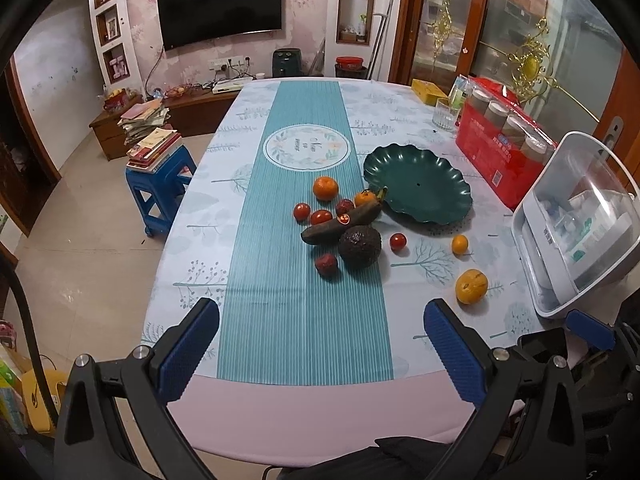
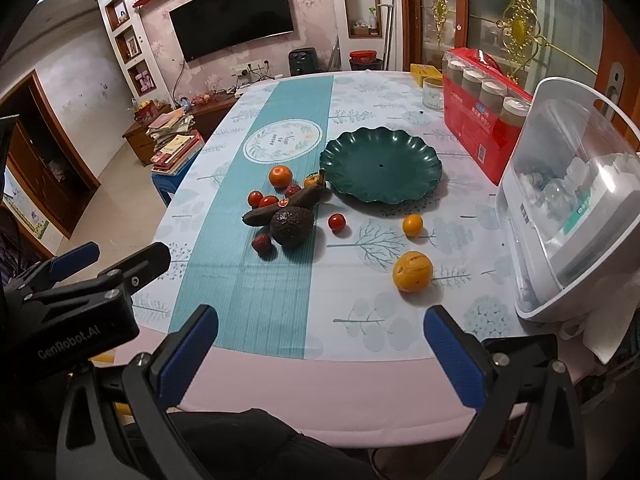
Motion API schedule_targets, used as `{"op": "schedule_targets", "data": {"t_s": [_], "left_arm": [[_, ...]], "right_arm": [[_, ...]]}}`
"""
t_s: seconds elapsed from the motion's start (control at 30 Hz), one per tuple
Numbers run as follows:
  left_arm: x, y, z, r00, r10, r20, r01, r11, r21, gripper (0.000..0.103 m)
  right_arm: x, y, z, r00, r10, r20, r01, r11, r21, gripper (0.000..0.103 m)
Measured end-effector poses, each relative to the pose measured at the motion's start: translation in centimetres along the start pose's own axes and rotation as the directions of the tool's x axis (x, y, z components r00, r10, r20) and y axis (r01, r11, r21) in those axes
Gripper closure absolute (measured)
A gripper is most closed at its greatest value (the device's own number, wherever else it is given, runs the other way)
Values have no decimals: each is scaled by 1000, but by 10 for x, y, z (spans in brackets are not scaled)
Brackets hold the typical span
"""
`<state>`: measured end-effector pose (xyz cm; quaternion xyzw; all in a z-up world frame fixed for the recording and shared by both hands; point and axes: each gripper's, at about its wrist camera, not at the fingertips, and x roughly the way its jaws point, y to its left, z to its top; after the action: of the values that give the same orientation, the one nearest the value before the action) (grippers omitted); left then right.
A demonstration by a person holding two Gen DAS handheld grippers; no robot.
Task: Organize fruits
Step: 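Move both tools forward toward the fruits beside the green plate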
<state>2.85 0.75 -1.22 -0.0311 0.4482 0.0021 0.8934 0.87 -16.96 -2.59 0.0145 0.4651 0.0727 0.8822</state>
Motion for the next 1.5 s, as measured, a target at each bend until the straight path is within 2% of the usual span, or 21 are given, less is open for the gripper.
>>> {"op": "schedule_targets", "data": {"t_s": [0.17, 0.43, 0.73, 1.13, 1.33, 1.5], "left_arm": [[5, 4, 6, 999, -31, -14, 31, 1000, -3, 1], [13, 11, 13, 994, -104, -30, 105, 994, 31, 1], [28, 17, 24, 990, -140, -23, 142, 987, 77, 1], [47, 12, 31, 986, -161, -52, 165, 982, 96, 1], [67, 1, 40, 987, -137, -87, 145, 985, 94, 2], [90, -9, 49, 986, -115, -118, 125, 989, 83, 2]], "right_arm": [[0, 1, 1, 1000, 2, 5, -2, 1000, 5, 0], [-4, 9, 4, 996, -61, 68, 57, 997, 49, 0], [2, 11, -1, 991, -110, 81, 100, 988, 114, 0], [16, 5, -17, 983, -178, 52, 170, 977, 132, 0], [31, -3, -12, 983, -181, 42, 176, 979, 101, 0], [50, -18, -2, 988, -152, 21, 150, 986, 80, 0]]}}
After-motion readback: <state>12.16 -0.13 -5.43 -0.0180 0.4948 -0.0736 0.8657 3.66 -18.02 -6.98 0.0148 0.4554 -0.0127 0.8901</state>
